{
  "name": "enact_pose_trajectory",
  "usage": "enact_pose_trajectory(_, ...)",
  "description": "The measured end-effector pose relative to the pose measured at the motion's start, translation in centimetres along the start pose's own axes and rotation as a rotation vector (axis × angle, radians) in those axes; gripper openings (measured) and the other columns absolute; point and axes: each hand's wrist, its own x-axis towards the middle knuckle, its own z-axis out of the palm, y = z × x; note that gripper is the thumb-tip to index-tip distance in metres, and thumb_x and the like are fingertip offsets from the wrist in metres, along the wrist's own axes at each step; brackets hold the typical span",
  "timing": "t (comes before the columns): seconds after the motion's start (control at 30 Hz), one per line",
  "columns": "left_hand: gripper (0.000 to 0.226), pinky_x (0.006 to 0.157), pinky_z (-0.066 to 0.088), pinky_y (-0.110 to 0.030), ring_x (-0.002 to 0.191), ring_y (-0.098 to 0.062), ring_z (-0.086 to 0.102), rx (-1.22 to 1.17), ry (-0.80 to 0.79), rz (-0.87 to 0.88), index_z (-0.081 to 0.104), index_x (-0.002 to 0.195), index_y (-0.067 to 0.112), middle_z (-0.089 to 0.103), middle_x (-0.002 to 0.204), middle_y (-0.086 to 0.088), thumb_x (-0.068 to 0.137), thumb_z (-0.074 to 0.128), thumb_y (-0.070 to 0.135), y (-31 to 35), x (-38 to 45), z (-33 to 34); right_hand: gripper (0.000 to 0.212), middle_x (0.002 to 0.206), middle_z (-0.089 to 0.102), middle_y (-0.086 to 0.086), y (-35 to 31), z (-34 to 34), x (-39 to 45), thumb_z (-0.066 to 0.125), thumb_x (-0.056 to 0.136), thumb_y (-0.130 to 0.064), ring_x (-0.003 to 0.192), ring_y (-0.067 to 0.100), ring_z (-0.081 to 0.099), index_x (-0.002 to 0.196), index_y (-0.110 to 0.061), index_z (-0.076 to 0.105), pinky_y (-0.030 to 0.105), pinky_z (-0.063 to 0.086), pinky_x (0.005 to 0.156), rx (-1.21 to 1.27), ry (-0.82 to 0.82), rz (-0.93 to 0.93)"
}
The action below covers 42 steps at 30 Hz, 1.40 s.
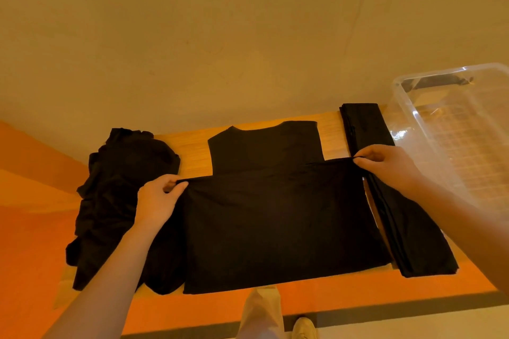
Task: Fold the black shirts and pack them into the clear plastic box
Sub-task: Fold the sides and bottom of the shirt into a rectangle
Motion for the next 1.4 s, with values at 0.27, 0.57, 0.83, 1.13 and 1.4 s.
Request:
enact_pose_trajectory(0.27,0.018,0.081,0.046,-0.021,0.090,-0.002,0.061,-0.251,0.102,0.075,0.070,0.106,0.019,0.067,0.094,0.009,0.088,0.067,0.024,2.6,2.0,-3.9,0.011,0.089,0.065,-0.004,-4.2,-2.7,1.5,0.064,0.089,-0.018,0.083,0.005,0.059,0.100,-0.017,0.067,0.016,0.041,0.071,0.334,0.109,0.031)
enact_pose_trajectory(0.57,0.018,0.072,0.041,-0.014,0.083,-0.005,0.059,-0.211,0.070,-0.017,0.070,0.103,0.015,0.065,0.090,0.006,0.091,0.065,0.027,3.1,14.6,0.9,0.007,0.093,0.065,0.001,-5.2,0.6,13.4,0.063,0.091,-0.028,0.092,0.020,0.061,0.095,-0.022,0.065,0.036,0.048,0.090,-0.017,0.165,0.091)
enact_pose_trajectory(0.83,0.027,0.098,0.040,-0.037,0.111,-0.021,0.057,-0.031,0.081,-0.006,0.063,0.115,0.016,0.062,0.113,-0.001,0.095,0.057,0.032,-0.5,18.7,6.7,0.031,0.120,0.060,0.008,-3.1,5.4,16.6,0.059,0.092,-0.028,0.114,0.028,0.051,0.119,-0.013,0.059,0.046,0.025,0.099,-0.487,0.290,0.019)
enact_pose_trajectory(1.13,0.059,0.117,0.017,-0.043,0.148,-0.018,0.008,0.510,-0.185,0.550,0.023,0.151,0.021,0.012,0.161,-0.002,0.100,0.024,0.049,4.9,11.6,14.3,0.058,0.161,0.010,-0.004,-5.6,15.7,11.8,0.025,0.099,-0.048,0.148,0.016,0.008,0.153,-0.027,0.019,0.043,0.006,0.118,-0.681,-0.033,-0.322)
enact_pose_trajectory(1.4,0.070,0.120,-0.003,-0.043,0.148,-0.016,-0.010,0.628,-0.186,0.372,0.000,0.154,0.027,-0.003,0.162,-0.001,0.096,0.009,0.064,1.2,14.5,13.3,0.064,0.159,-0.012,-0.011,-1.1,14.1,13.4,0.003,0.094,-0.060,0.145,0.009,-0.018,0.151,-0.033,-0.005,0.038,-0.010,0.119,-0.722,0.027,-0.127)
